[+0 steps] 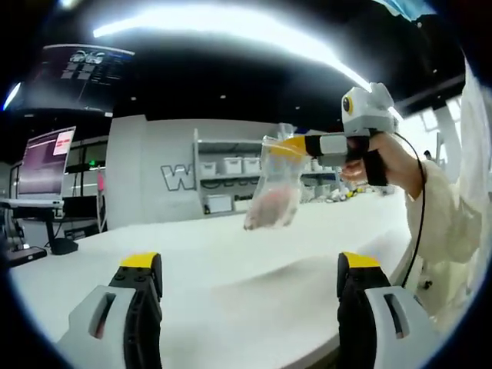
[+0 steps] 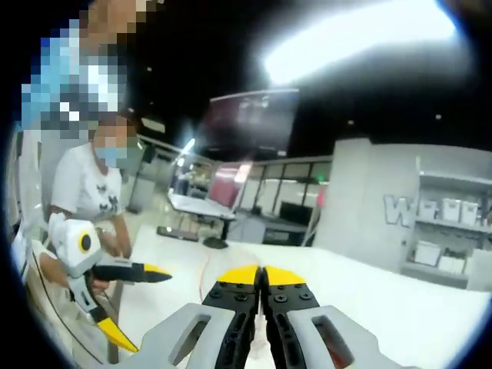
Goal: Open the resealable bag by pulling the two sides of the seal apart until the entire bag opening is separated and visibly accessible.
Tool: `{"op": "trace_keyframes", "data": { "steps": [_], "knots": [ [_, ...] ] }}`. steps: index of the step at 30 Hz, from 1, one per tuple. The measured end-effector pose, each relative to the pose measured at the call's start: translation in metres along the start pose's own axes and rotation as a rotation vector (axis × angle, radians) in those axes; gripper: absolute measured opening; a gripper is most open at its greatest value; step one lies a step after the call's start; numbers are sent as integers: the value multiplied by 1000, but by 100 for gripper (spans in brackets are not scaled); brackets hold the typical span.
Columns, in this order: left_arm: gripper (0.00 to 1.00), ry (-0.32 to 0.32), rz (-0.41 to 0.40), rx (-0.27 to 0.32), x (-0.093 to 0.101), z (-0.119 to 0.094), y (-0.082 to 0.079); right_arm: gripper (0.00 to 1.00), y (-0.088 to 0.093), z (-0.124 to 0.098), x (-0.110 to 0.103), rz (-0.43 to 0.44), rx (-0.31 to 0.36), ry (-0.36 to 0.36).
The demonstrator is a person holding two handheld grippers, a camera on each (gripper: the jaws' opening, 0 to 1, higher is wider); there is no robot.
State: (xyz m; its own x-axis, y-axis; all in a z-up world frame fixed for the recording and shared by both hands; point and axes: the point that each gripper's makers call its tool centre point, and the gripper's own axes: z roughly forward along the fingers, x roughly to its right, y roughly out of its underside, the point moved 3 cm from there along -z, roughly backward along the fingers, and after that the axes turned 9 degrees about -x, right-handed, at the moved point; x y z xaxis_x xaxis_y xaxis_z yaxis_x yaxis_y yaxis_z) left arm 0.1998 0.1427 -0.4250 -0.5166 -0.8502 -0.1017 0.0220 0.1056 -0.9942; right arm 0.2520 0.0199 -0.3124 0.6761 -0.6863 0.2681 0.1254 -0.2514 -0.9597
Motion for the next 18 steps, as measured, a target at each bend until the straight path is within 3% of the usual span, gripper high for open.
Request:
{"op": "trace_keyframes", "data": {
  "steps": [18],
  "knots": [
    [93,-7,-4,-1,-4,-1,-1,0,0,11,13,-19,-22,5]
  ]
}}
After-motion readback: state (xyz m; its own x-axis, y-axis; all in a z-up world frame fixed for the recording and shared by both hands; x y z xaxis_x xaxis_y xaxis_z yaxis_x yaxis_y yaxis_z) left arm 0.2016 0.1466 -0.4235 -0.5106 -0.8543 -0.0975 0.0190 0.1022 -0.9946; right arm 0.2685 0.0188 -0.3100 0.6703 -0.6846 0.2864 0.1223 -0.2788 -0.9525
